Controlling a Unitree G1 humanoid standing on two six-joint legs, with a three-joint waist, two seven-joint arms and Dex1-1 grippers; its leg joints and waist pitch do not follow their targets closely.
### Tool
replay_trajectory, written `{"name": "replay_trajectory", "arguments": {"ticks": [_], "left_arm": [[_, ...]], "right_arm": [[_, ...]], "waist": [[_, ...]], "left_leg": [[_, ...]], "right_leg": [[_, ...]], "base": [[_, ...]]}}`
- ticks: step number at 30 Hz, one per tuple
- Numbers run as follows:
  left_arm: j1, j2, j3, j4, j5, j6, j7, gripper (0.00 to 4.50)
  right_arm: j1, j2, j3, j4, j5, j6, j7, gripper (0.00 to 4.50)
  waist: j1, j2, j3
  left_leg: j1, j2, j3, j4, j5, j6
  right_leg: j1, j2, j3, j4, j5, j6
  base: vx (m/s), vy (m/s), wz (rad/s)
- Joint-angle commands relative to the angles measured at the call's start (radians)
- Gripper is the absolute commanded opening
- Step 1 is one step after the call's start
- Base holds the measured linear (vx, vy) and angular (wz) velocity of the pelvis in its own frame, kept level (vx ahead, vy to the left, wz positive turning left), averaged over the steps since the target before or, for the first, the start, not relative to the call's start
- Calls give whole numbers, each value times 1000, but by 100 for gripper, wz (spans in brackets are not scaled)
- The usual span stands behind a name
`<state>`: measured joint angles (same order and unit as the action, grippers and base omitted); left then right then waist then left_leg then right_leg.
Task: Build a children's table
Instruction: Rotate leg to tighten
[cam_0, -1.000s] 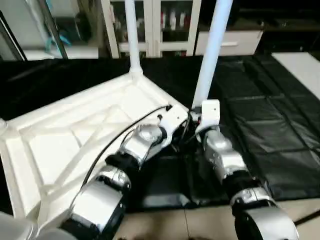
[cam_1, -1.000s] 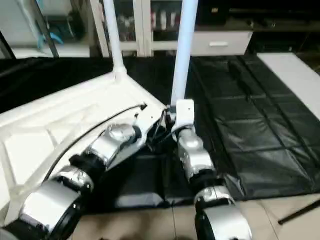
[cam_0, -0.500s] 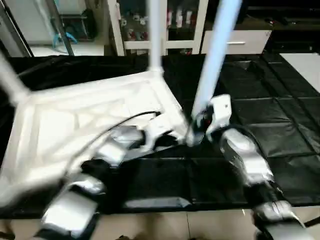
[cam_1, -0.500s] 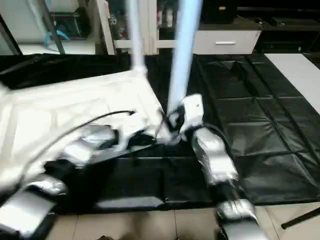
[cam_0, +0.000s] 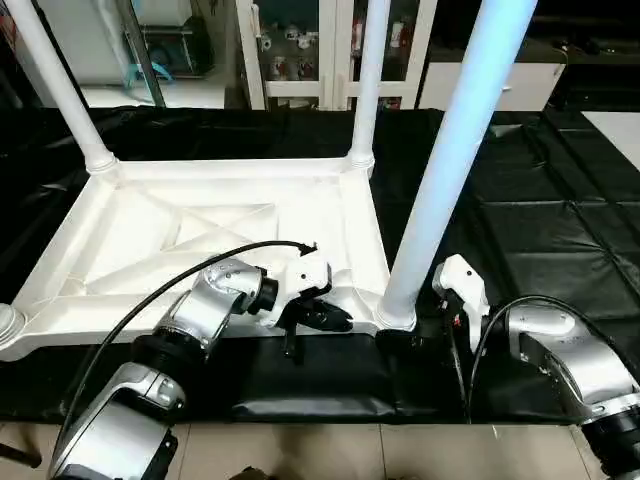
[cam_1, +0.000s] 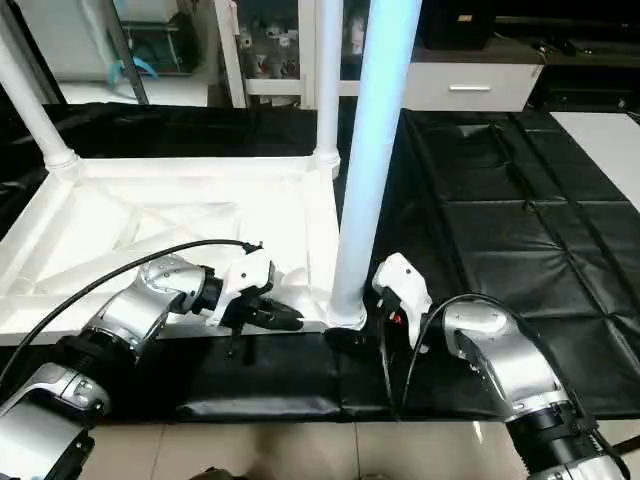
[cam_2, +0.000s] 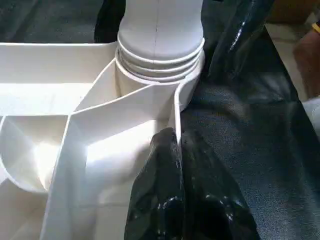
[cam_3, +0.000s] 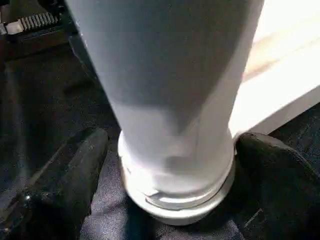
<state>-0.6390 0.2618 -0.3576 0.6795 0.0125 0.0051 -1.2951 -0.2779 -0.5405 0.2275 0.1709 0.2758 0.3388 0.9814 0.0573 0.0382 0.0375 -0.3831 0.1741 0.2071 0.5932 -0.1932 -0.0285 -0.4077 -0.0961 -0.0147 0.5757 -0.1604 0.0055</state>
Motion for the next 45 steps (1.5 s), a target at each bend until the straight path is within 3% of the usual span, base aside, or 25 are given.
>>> {"name": "replay_trajectory", "arguments": {"ticks": [1, 4, 7, 16, 19, 24, 25, 27, 29, 31, 32, 33, 36, 37, 39, 41, 45], "left_arm": [[4, -13, -35, -13, 9, 12, -16, 0], [10, -11, -29, -8, 12, 7, -14, 0], [12, -6, -28, -15, 11, 15, -21, 0], [24, 6, -31, -35, 6, 33, -40, 0], [26, 6, -32, -35, 5, 35, -44, 0], [27, -7, -26, -33, 4, 45, -21, 0], [26, -12, -23, -30, 6, 49, -9, 0], [22, -27, -16, -14, 14, 47, 33, 0], [12, -60, 1, 27, 29, 32, 123, 0], [-11, -131, 17, 95, 47, 19, 255, 0], [-18, -147, 20, 111, 49, 27, 281, 0], [-22, -155, 22, 120, 50, 31, 295, 0], [-44, -187, 21, 168, 69, 33, 367, 0], [-65, -210, 16, 208, 94, 38, 440, 0], [-77, -223, 17, 230, 107, 46, 485, 0], [-116, -273, 39, 318, 143, 56, 631, 0], [-136, -293, 40, 360, 163, 55, 703, 0]], "right_arm": [[-19, 11, 0, -15, -1, 3, -5, 444], [-19, 27, -10, -2, 1, 3, -6, 408], [-17, 24, -7, 1, -1, 9, 6, 397], [-14, 9, -15, 0, 3, 17, 30, 325], [-14, 11, -15, 4, 1, 17, 34, 315], [-22, 42, -35, 25, 5, 10, 1, 310], [-26, 55, -43, 35, 3, 5, -21, 309], [-39, 96, -65, 67, -5, -8, -91, 306], [-56, 181, -105, 116, -6, -26, -217, 301], [-81, 354, -175, 171, 51, -54, -381, 299], [-91, 385, -179, 183, 55, -66, -408, 298], [-97, 400, -180, 191, 53, -76, -422, 298], [-137, 457, -190, 250, 40, -121, -486, 298], [-180, 496, -193, 312, 12, -160, -555, 298], [-203, 515, -191, 348, -10, -186, -593, 298], [-291, 586, -201, 492, -98, -251, -755, 298], [-340, 619, -185, 569, -153, -288, -826, 298]], "waist": [[-5, -5, -55], [-4, -9, -56], [-4, -6, -55], [-9, -15, -54], [-12, -10, -55], [-15, -13, -55], [-17, -18, -54], [-20, -17, -54], [-29, -24, -52], [-40, -19, -52], [-42, -20, -54], [-43, -11, -53], [-51, -12, -54], [-54, -17, -54], [-55, -17, -54], [-59, -17, -55], [-57, -22, -58]], "left_leg": [[27, 55, -24, -86, -294, 11], [24, 54, -23, -84, -270, 24], [26, 54, -23, -84, -278, 24], [24, 54, -24, -83, -277, 29], [25, 54, -24, -82, -269, 30], [23, 54, -23, -81, -262, 37], [21, 53, -23, -81, -266, 37], [22, 52, -24, -82, -280, 32], [18, 49, -26, -83, -296, 21], [20, 47, -31, -86, -324, -7], [21, 46, -32, -86, -329, -12], [25, 48, -34, -89, -338, -20], [26, 46, -31, -89, -359, -19], [22, 45, -30, -87, -350, -10], [22, 44, -30, -87, -345, -12], [21, 41, -30, -85, -324, -15], [21, 42, -27, -83, -299, 2]], "right_leg": [[32, -40, 17, -62, -228, -222], [35, -40, 16, -58, -192, -234], [35, -40, 16, -59, -208, -234], [35, -42, 16, -60, -239, -229], [35, -42, 17, -60, -235, -228], [36, -41, 15, -58, -214, -238], [36, -42, 16, -59, -224, -239], [34, -42, 15, -61, -257, -231], [31, -44, 15, -67, -297, -219], [23, -45, 15, -73, -363, -195], [24, -44, 14, -73, -371, -188], [23, -43, 15, -73, -365, -184], [21, -38, 15, -73, -331, -192], [24, -41, 15, -72, -322, -198], [23, -42, 14, -75, -342, -193], [24, -41, 15, -74, -332, -195], [26, -40, 15, -72, -286, -199]], "base": [[0, 0, 0], [0, 0, 0], [0, 0, 0], [0, 0, 0], [0, 0, 0], [0, 0, 0], [0, 0, 0], [0, 0, 0], [0, 0, 0], [0, 0, 0], [0, 0, 0], [0, 0, 0], [0, 0, 0], [0, 0, 0], [0, 0, 0], [0, 0, 0], [0, 0, 0]]}}
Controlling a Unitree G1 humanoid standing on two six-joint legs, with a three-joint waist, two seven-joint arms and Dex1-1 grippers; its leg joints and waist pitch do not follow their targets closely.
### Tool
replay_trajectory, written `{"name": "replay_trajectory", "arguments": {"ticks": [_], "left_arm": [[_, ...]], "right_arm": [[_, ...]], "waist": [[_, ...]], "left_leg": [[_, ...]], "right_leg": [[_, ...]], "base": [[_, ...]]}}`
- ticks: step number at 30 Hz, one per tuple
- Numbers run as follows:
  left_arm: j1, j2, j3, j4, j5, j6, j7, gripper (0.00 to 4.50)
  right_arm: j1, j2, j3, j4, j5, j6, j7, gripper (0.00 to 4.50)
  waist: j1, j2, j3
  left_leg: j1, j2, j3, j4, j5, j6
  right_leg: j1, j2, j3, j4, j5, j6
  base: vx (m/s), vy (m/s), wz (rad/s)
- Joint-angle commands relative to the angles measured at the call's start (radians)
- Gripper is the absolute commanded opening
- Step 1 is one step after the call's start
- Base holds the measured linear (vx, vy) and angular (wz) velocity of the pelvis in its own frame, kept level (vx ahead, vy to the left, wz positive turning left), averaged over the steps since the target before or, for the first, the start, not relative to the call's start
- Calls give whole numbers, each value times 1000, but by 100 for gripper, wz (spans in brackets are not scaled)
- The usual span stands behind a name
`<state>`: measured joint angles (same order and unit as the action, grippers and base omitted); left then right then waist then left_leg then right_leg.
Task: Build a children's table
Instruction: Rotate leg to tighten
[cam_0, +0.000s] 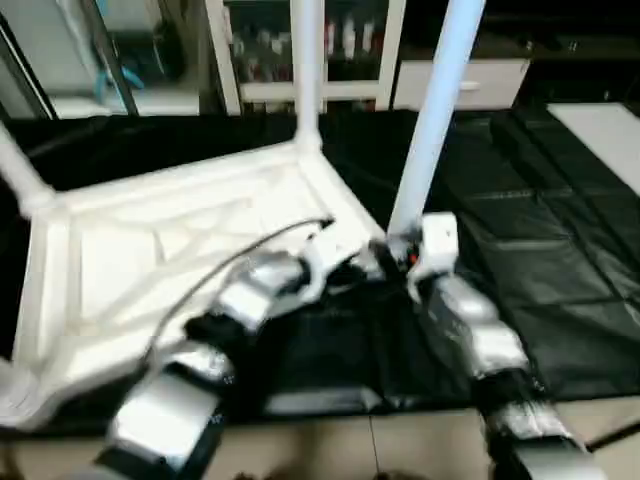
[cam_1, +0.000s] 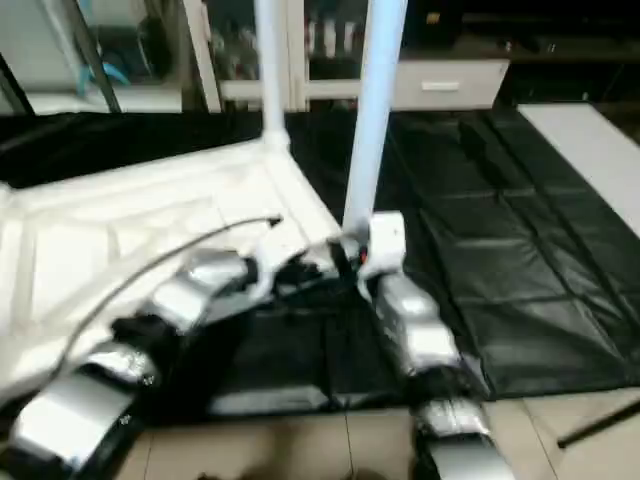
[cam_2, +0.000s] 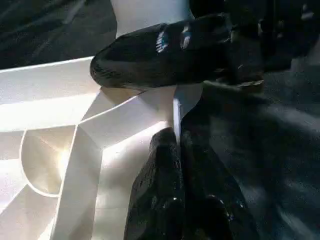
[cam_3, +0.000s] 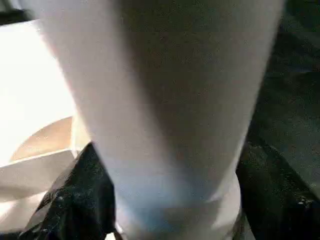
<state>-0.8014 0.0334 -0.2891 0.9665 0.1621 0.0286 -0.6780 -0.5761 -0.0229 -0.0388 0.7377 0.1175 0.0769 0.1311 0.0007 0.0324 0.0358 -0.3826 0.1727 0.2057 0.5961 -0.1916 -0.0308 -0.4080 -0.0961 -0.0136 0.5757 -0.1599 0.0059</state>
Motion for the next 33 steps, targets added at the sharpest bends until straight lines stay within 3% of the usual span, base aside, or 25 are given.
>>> {"name": "replay_trajectory", "arguments": {"ticks": [1, 2, 4, 6, 9, 10, 12, 13, 14, 15, 16, 17, 19, 20, 21, 22, 24, 28, 30, 31, 33], "left_arm": [[24, -66, -29, 80, 17, 25, 93, 0], [23, -66, -28, 83, 18, 13, 98, 0], [20, -60, -27, 94, 23, -24, 96, 0], [19, -56, -26, 98, 26, -43, 90, 0], [16, -46, -23, 106, 34, -80, 71, 0], [16, -39, -27, 107, 39, -95, 60, 0], [15, -35, -32, 113, 45, -120, 51, 0], [11, -29, -38, 125, 50, -154, 28, 0], [11, -29, -38, 126, 50, -156, 27, 0], [10, -27, -42, 127, 53, -177, 19, 0], [6, -26, -45, 131, 56, -196, 14, 0], [2, -26, -47, 135, 58, -217, 8, 0], [-4, -28, -50, 143, 63, -260, -3, 0], [-8, -30, -49, 146, 67, -282, 6, 0], [-11, -31, -46, 148, 71, -297, 24, 0], [-10, -36, -19, 146, 44, -289, 16, 44], [-5, -33, 23, 129, -10, -264, -36, 55], [14, -10, 92, 70, -109, -181, -137, 97], [41, 28, 120, -7, -161, -97, -211, 107], [60, 52, 132, -62, -191, -54, -259, 117], [90, 89, 140, -149, -226, -1, -321, 141]], "right_arm": [[-52, 108, 84, 15, -2, -43, 15, 295], [-58, 110, 87, 17, -5, -54, 17, 295], [-61, 108, 76, 22, -9, -93, 22, 295], [-58, 105, 68, 20, -8, -110, 30, 295], [-37, 91, 51, -4, -7, -146, 42, 332], [-12, 75, 53, -47, -9, -137, 51, 345], [12, 61, 53, -88, -12, -131, 55, 359], [62, 21, 62, -179, -28, -104, 54, 368], [65, 18, 63, -185, -29, -102, 54, 379], [90, -1, 64, -229, -34, -83, 53, 390], [117, -21, 63, -272, -31, -61, 60, 390], [150, -45, 62, -327, -28, -36, 72, 390], [206, -80, 60, -416, -10, 0, 104, 390], [250, -105, 60, -486, 20, 34, 141, 390], [302, -130, 61, -567, 61, 79, 189, 390], [351, -161, 70, -639, 84, 111, 234, 397], [423, -206, 84, -747, 110, 156, 288, 397], [497, -252, 84, -873, 152, 225, 325, 397], [525, -278, 88, -917, 164, 253, 351, 397], [536, -292, 93, -935, 172, 266, 367, 397], [550, -313, 104, -960, 188, 289, 397, 397]], "waist": [[0, -15, -57], [-1, -13, -56], [2, -20, -58], [5, -18, -58], [6, -17, -55], [6, -10, -54], [6, -14, -54], [7, -11, -54], [7, -13, -54], [8, -8, -54], [7, -13, -52], [8, -4, -53], [19, -12, -54], [20, -14, -55], [23, -11, -54], [35, -12, -54], [43, -15, -52], [33, -13, -56], [32, -19, -55], [35, -15, -54], [35, -21, -55]], "left_leg": [[19, 42, -26, -85, -291, 8], [15, 41, -29, -88, -279, 19], [18, 43, -24, -83, -269, 43], [17, 43, -24, -83, -267, 54], [18, 44, -25, -86, -290, 52], [18, 45, -27, -88, -301, 47], [19, 46, -26, -89, -304, 45], [19, 46, -26, -90, -309, 43], [18, 46, -27, -90, -309, 44], [18, 46, -29, -92, -308, 40], [18, 46, -28, -93, -311, 37], [20, 46, -28, -93, -315, 35], [30, 49, -24, -89, -321, 44], [23, 48, -25, -89, -307, 50], [21, 47, -25, -90, -300, 57], [27, 53, -24, -88, -296, 65], [22, 53, -24, -89, -270, 76], [9, 52, -30, -91, -263, 66], [16, 55, -27, -91, -266, 64], [15, 57, -27, -91, -254, 65], [14, 55, -25, -89, -245, 70]], "right_leg": [[27, -40, 13, -69, -271, -200], [34, -41, 11, -68, -258, -202], [32, -41, 12, -68, -229, -213], [33, -43, 12, -68, -237, -216], [31, -42, 11, -72, -281, -206], [30, -43, 12, -72, -295, -201], [29, -40, 12, -75, -288, -190], [29, -39, 13, -75, -289, -184], [31, -39, 12, -75, -288, -180], [32, -38, 12, -74, -290, -171], [32, -36, 12, -76, -296, -166], [30, -38, 13, -75, -297, -167], [24, -36, 18, -81, -288, -160], [29, -38, 18, -77, -278, -168], [33, -37, 18, -78, -275, -164], [27, -39, 20, -79, -267, -157], [35, -40, 20, -74, -238, -165], [38, -42, 15, -66, -233, -184], [33, -41, 17, -65, -217, -197], [34, -42, 18, -62, -199, -205], [35, -41, 18, -60, -178, -213]], "base": [[0, 0, 0], [0, 0, 0], [0, 0, 0], [0, 0, 0], [0, 0, 0], [0, 0, 0], [0, 0, 0], [0, 0, 0], [0, 0, 0], [0, 0, 0], [0, 0, 0], [0, 0, 0], [0, 0, 0], [0, 0, 0], [0, 0, 0], [0, 0, 0], [0, 0, 0], [0, 0, 0], [0, 0, 0], [0, 0, 0], [0, 0, 0]]}}
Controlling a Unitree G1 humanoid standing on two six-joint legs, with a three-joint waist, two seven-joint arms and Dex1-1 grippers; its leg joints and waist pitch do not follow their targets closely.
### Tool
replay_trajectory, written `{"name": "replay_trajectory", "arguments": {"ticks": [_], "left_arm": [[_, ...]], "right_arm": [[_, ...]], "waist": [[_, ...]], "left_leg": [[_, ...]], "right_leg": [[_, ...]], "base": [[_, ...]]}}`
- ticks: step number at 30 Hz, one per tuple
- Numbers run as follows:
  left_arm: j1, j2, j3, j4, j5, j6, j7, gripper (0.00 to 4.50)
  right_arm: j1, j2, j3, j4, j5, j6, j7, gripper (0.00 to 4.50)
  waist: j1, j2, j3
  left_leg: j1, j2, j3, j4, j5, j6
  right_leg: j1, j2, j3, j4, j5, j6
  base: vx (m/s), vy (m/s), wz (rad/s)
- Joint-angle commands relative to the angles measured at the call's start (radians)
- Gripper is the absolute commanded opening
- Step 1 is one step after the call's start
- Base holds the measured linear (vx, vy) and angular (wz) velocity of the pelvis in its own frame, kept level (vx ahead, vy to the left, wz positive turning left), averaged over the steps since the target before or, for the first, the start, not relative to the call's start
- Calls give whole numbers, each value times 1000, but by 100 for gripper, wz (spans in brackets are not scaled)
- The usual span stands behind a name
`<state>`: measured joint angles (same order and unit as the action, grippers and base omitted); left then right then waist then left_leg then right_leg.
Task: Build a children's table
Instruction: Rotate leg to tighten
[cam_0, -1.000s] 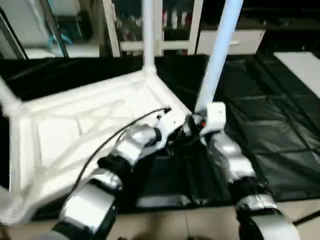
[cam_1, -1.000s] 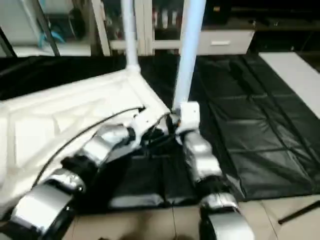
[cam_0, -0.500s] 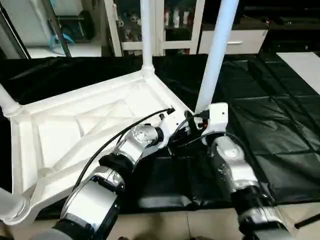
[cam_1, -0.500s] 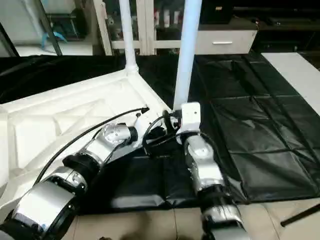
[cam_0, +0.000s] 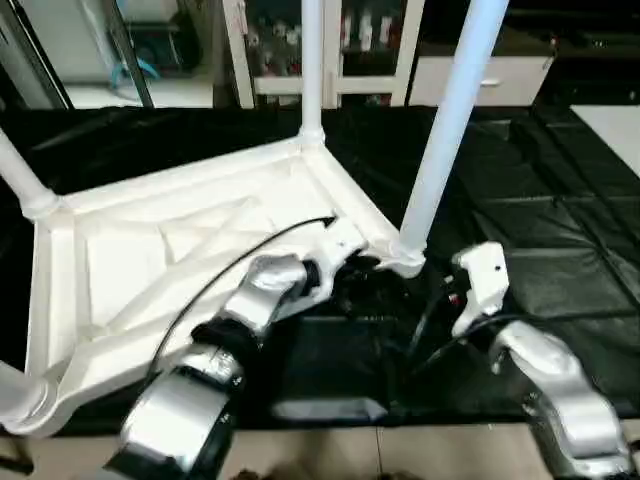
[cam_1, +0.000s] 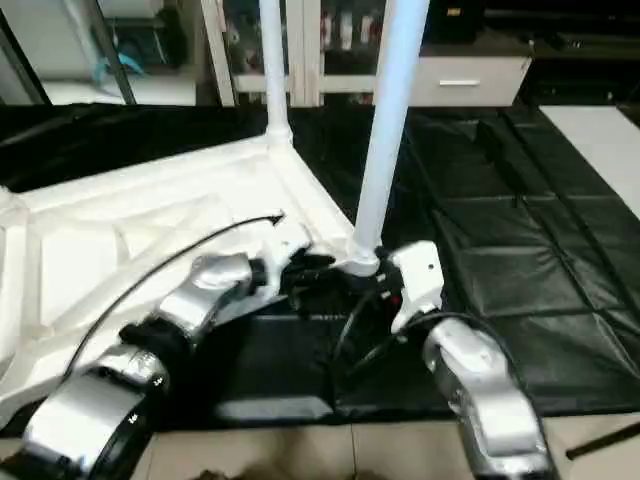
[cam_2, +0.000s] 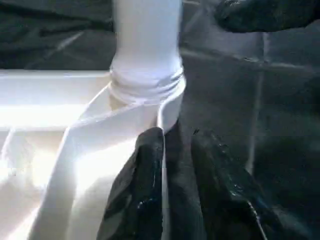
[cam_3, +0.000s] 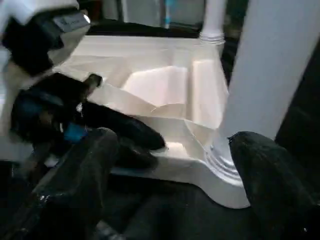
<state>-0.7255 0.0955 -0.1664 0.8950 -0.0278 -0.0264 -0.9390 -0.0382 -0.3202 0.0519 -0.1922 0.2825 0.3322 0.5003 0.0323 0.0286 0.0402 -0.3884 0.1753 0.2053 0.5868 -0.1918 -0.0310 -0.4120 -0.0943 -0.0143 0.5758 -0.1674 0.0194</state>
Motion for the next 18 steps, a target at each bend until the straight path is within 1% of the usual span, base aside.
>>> {"name": "replay_trajectory", "arguments": {"ticks": [1, 2, 3, 4, 5, 6, 7, 8, 9, 10, 11, 12, 13, 14, 15, 16, 18], "left_arm": [[36, 54, 14, -144, -60, 97, -105, 146], [56, 78, 12, -202, -82, 135, -146, 152], [85, 118, 3, -285, -105, 181, -193, 152], [103, 145, -4, -333, -116, 212, -220, 152], [136, 203, -17, -423, -131, 267, -269, 152], [158, 245, -25, -484, -135, 309, -297, 152], [171, 269, -29, -518, -135, 334, -311, 152], [182, 291, -36, -545, -131, 356, -323, 152], [186, 299, -40, -556, -131, 367, -329, 152], [208, 346, -69, -606, -116, 415, -361, 152], [214, 357, -78, -617, -107, 421, -367, 152], [232, 386, -104, -647, -84, 438, -379, 152], [241, 397, -134, -635, -19, 417, -348, 152], [236, 389, -133, -613, 4, 397, -318, 152], [227, 377, -131, -589, 28, 385, -259, 152], [218, 367, -126, -569, 44, 378, -209, 152], [182, 351, -129, -496, 94, 344, -107, 152]], "right_arm": [[18, -28, 24, -40, 28, 42, 46, 397], [25, -40, 33, -54, 33, 54, 62, 397], [32, -56, 49, -69, 36, 66, 86, 397], [34, -65, 59, -78, 34, 74, 97, 397], [38, -78, 78, -92, 32, 91, 117, 397], [38, -85, 89, -101, 32, 103, 126, 397], [38, -88, 94, -107, 33, 110, 129, 397], [37, -88, 97, -109, 32, 112, 130, 397], [36, -88, 98, -108, 31, 113, 129, 397], [30, -82, 102, -99, 25, 115, 122, 397], [27, -80, 102, -96, 23, 117, 119, 397], [21, -77, 104, -90, 18, 120, 111, 397], [19, -76, 108, -89, 20, 124, 111, 397], [18, -76, 110, -89, 17, 122, 110, 397], [16, -76, 112, -90, 15, 124, 109, 397], [15, -77, 112, -92, 15, 126, 109, 397], [13, -73, 110, -94, 16, 132, 103, 397]], "waist": [[7, -17, -59], [6, -15, -57], [6, -24, -57], [9, -18, -55], [10, -17, -56], [9, -15, -53], [6, -11, -51], [4, -13, -48], [7, -11, -47], [12, -14, -46], [10, -13, -45], [12, -12, -46], [10, -12, -46], [11, -11, -46], [10, -11, -47], [13, -12, -49], [17, -15, -45]], "left_leg": [[21, 55, -26, -79, -222, 73], [19, 54, -24, -79, -215, 79], [20, 53, -22, -77, -208, 83], [21, 55, -23, -78, -203, 84], [24, 58, -22, -79, -205, 79], [23, 59, -24, -84, -202, 74], [26, 58, -24, -85, -216, 62], [30, 54, -21, -86, -249, 43], [34, 55, -21, -87, -269, 31], [37, 57, -23, -89, -285, 12], [32, 56, -23, -91, -286, 6], [37, 55, -24, -92, -300, -11], [33, 53, -24, -92, -293, -18], [35, 53, -24, -92, -293, -19], [35, 51, -23, -90, -290, -23], [36, 52, -23, -89, -287, -25], [35, 49, -22, -88, -311, -27]], "right_leg": [[41, -46, 19, -53, -141, -240], [38, -43, 19, -55, -136, -241], [38, -41, 18, -54, -127, -246], [39, -43, 19, -51, -130, -247], [38, -42, 19, -47, -129, -249], [39, -40, 18, -46, -139, -243], [34, -37, 18, -47, -156, -235], [28, -34, 19, -53, -198, -226], [26, -36, 21, -56, -222, -222], [25, -40, 24, -57, -249, -210], [26, -38, 24, -57, -257, -202], [23, -36, 23, -58, -268, -187], [25, -34, 24, -56, -258, -176], [23, -33, 24, -59, -253, -170], [24, -34, 25, -58, -240, -165], [26, -36, 25, -57, -227, -170], [26, -37, 26, -62, -264, -164]], "base": [[0, 0, 0], [0, 0, 0], [0, 0, 0], [0, 0, 0], [0, 0, 0], [0, 0, 0], [0, 0, 0], [0, 0, 0], [0, 0, 0], [0, 0, 0], [0, 0, 0], [0, 0, 0], [0, 0, 0], [0, 0, 0], [0, 0, 0], [0, 0, 0], [0, 0, 0]]}}
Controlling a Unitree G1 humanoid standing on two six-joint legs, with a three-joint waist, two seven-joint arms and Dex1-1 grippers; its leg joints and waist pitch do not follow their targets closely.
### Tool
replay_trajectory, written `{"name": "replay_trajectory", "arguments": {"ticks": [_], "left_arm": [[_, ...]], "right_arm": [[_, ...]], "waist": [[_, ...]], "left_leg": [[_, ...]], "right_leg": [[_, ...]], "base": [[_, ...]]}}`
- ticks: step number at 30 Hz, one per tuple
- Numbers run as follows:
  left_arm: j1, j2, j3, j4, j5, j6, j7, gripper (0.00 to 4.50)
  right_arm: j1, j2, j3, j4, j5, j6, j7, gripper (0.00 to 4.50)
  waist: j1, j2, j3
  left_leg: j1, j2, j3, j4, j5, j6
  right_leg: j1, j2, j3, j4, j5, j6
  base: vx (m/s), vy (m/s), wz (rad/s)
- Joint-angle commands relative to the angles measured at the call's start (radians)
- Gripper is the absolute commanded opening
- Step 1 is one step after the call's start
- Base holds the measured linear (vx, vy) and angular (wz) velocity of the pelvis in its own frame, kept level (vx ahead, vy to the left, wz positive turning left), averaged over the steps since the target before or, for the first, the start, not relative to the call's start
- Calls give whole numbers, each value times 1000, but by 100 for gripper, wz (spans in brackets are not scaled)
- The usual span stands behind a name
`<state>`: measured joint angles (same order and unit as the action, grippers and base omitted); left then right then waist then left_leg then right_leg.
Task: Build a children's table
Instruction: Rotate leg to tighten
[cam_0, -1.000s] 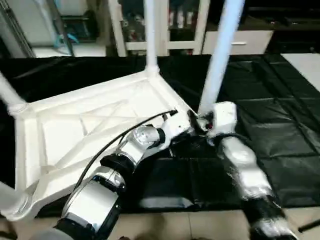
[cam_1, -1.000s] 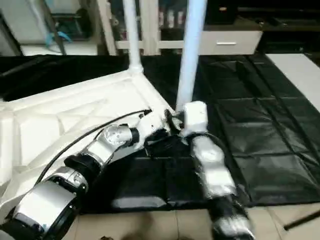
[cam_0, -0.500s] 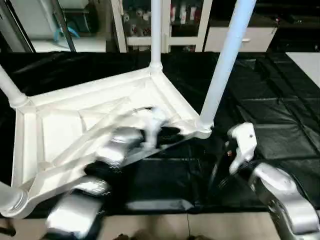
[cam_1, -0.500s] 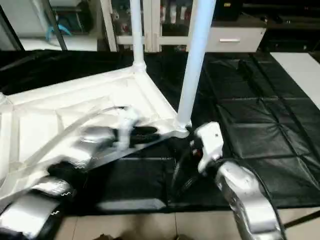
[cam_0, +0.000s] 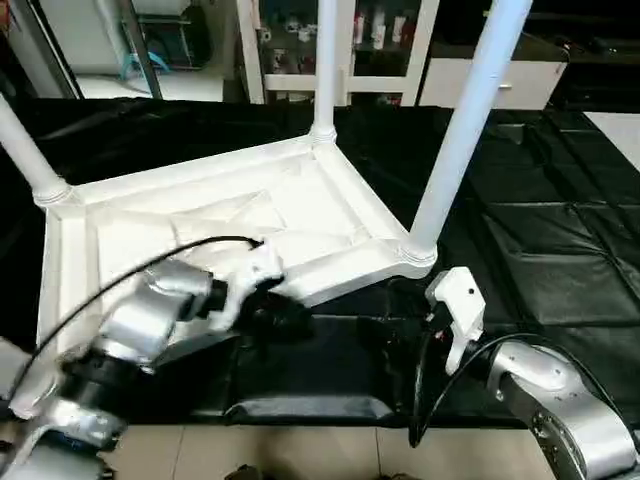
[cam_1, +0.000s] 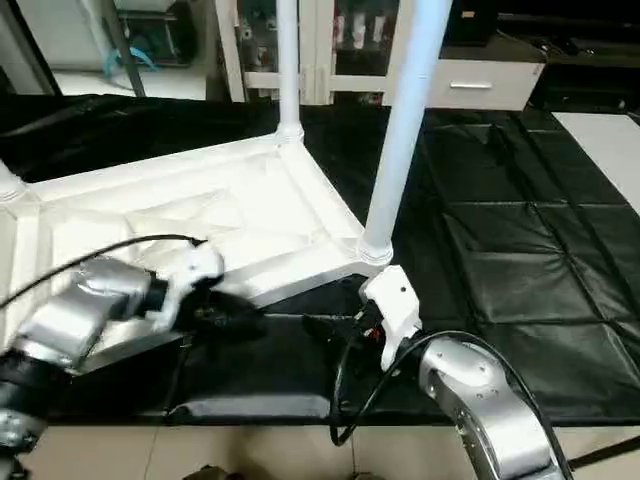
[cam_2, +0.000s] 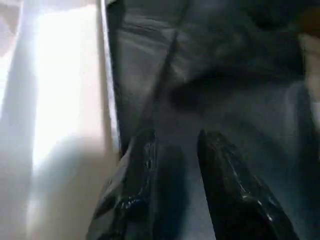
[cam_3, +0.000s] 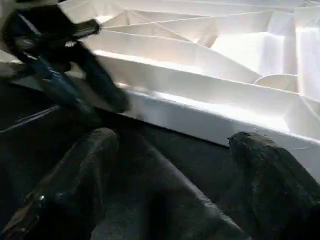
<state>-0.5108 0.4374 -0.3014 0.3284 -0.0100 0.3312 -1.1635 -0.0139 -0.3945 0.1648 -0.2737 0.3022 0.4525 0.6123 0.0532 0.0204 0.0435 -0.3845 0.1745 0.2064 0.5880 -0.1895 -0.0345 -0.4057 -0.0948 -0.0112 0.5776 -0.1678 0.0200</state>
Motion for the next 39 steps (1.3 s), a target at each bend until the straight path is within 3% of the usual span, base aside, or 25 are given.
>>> {"name": "replay_trajectory", "arguments": {"ticks": [1, 4, 7, 9, 10, 11, 15, 19, 22, 24, 25, 27, 30, 31, 32, 33, 34, 36, 37, 39], "left_arm": [[-40, 8, 3, 83, 86, -19, 131, 152], [-96, -1, -15, 172, 143, -82, 252, 152], [-138, -17, -18, 238, 182, -148, 349, 152], [-161, -26, -22, 276, 205, -189, 389, 152], [-201, -51, -33, 361, 235, -274, 470, 152], [-201, -51, -33, 361, 235, -274, 470, 152], [-253, -97, -64, 519, 296, -410, 650, 152], [-237, -134, -30, 600, 310, -456, 828, 152], [-199, -144, 26, 582, 264, -490, 852, 152], [-138, -160, 114, 509, 168, -557, 836, 152], [-71, -172, 179, 404, 68, -620, 798, 152], [-46, -176, 197, 358, 36, -631, 784, 152], [93, -165, 243, 94, -83, -666, 767, 152], [93, -165, 243, 94, -83, -666, 767, 152], [181, -156, 279, -65, -90, -713, 832, 152], [190, -156, 284, -80, -89, -719, 841, 170], [248, -159, 322, -181, -69, -781, 895, 181], [272, -161, 339, -221, -56, -813, 914, 190], [325, -178, 385, -306, -16, -863, 943, 201], [345, -188, 405, -335, 8, -883, 964, 231]], "right_arm": [[-11, 2, -4, -13, -4, 12, -11, 397], [-5, 5, -4, -19, -5, 13, -19, 397], [-2, 7, -8, -19, -8, 13, -27, 397], [-2, 9, -10, -19, -10, 14, -32, 397], [-2, 11, -12, -16, -12, 15, -37, 397], [-2, 11, -12, -16, -12, 15, -37, 397], [1, 15, -12, -14, -16, 14, -48, 397], [5, 17, -10, -14, -25, 12, -62, 397], [11, 17, -8, -19, -25, 10, -65, 397], [15, 22, -7, -23, -28, 5, -71, 397], [20, 28, -9, -28, -29, -6, -76, 397], [22, 31, -9, -29, -28, -10, -77, 397], [26, 52, -21, -32, -22, -26, -91, 397], [26, 52, -21, -32, -22, -26, -91, 397], [28, 64, -26, -31, -15, -40, -93, 397], [28, 65, -26, -31, -14, -42, -93, 397], [25, 73, -28, -26, -12, -53, -95, 397], [23, 77, -29, -24, -11, -58, -97, 397], [17, 85, -32, -16, -12, -69, -100, 397], [14, 87, -33, -12, -13, -74, -100, 397]], "waist": [[-3, -8, -49], [-9, -10, -50], [-19, -10, -53], [-18, -11, -56], [-17, -10, -56], [-16, -11, -58], [-11, -11, -65], [-11, -11, -70], [-11, -11, -67], [-10, -8, -63], [-11, -8, -63], [-12, -6, -61], [-9, -6, -57], [-8, -4, -56], [-7, -7, -56], [-5, -7, -56], [-7, -11, -53], [-8, -7, -54], [-9, -8, -52], [-11, -12, -51]], "left_leg": [[31, 49, -25, -89, -333, -29], [26, 45, -32, -90, -348, -37], [16, 43, -39, -90, -335, -33], [20, 45, -37, -86, -320, -25], [20, 42, -35, -83, -312, -16], [22, 43, -34, -82, -307, -14], [15, 42, -35, -74, -238, 15], [13, 41, -33, -63, -160, 52], [13, 42, -31, -64, -171, 68], [14, 44, -32, -68, -210, 59], [17, 46, -32, -70, -238, 51], [20, 52, -33, -76, -281, 37], [24, 54, -32, -82, -330, 13], [22, 57, -34, -84, -338, 7], [24, 55, -32, -83, -343, 5], [23, 57, -34, -84, -345, 2], [19, 57, -34, -86, -350, -1], [19, 54, -35, -85, -348, -6], [20, 53, -36, -86, -353, -12], [18, 54, -35, -86, -348, -15]], "right_leg": [[20, -38, 23, -67, -307, -151], [21, -38, 21, -73, -372, -112], [27, -38, 17, -72, -368, -106], [24, -37, 18, -70, -318, -125], [23, -33, 17, -71, -294, -131], [24, -33, 18, -68, -276, -136], [36, -35, 14, -55, -150, -170], [43, -34, 12, -41, -22, -211], [43, -37, 11, -47, -57, -228], [42, -39, 10, -51, -122, -234], [37, -38, 10, -55, -155, -234], [32, -36, 11, -57, -185, -233], [24, -32, 11, -59, -222, -208], [25, -33, 12, -58, -223, -196], [23, -31, 12, -59, -231, -187], [26, -35, 13, -57, -232, -182], [27, -34, 12, -61, -254, -156], [25, -31, 13, -63, -271, -134], [23, -29, 14, -64, -282, -123], [24, -28, 13, -65, -271, -112]], "base": [[0, 0, 0], [0, 0, 0], [0, 0, 0], [0, 0, 0], [0, 0, 0], [0, 0, 0], [0, 0, 0], [0, 0, 0], [0, 0, 0], [0, 0, 0], [0, 0, 0], [0, 0, 0], [0, 0, 0], [0, 0, 0], [0, 0, 0], [0, 0, 0], [0, 0, 0], [0, 0, 0], [0, 0, 0], [0, 0, 0]]}}
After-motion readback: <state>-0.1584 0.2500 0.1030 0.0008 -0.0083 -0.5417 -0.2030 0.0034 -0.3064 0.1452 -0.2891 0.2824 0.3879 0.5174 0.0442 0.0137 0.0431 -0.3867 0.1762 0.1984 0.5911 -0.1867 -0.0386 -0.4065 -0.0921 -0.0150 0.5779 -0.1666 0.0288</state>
